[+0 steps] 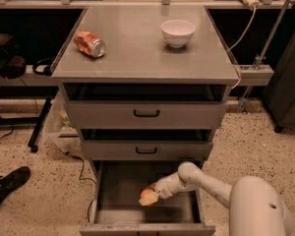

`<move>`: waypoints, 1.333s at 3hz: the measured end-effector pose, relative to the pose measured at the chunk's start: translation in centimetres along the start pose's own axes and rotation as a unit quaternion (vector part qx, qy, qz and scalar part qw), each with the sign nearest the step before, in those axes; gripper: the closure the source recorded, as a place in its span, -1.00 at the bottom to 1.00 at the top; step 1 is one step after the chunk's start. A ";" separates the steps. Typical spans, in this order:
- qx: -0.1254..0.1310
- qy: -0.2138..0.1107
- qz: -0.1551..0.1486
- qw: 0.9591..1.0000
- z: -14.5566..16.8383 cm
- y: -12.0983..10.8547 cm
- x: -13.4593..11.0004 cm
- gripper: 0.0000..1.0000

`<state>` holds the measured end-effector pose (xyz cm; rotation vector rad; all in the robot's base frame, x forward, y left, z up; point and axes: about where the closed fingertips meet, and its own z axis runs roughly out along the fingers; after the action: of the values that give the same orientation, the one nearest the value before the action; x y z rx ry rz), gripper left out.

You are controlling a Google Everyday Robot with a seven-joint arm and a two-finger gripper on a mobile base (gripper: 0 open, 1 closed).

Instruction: Place orange into bottom drawer

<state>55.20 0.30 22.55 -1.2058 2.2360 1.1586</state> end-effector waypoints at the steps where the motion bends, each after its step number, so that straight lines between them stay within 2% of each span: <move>1: 0.009 -0.003 -0.016 1.000 0.8 -0.3 1.3 1.00; 2: 0.022 -0.006 -0.043 0.999 2.0 -1.6 3.1 1.00; 3: 0.026 -0.006 -0.083 0.996 3.4 -3.2 4.4 0.62; 4: 0.025 -0.010 -0.123 0.992 4.2 -4.6 4.9 0.16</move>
Offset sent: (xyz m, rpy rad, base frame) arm -0.0019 -0.0171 -0.0690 -0.0209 -0.1817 0.0290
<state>55.78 -0.40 14.70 -1.3968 2.0197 1.0083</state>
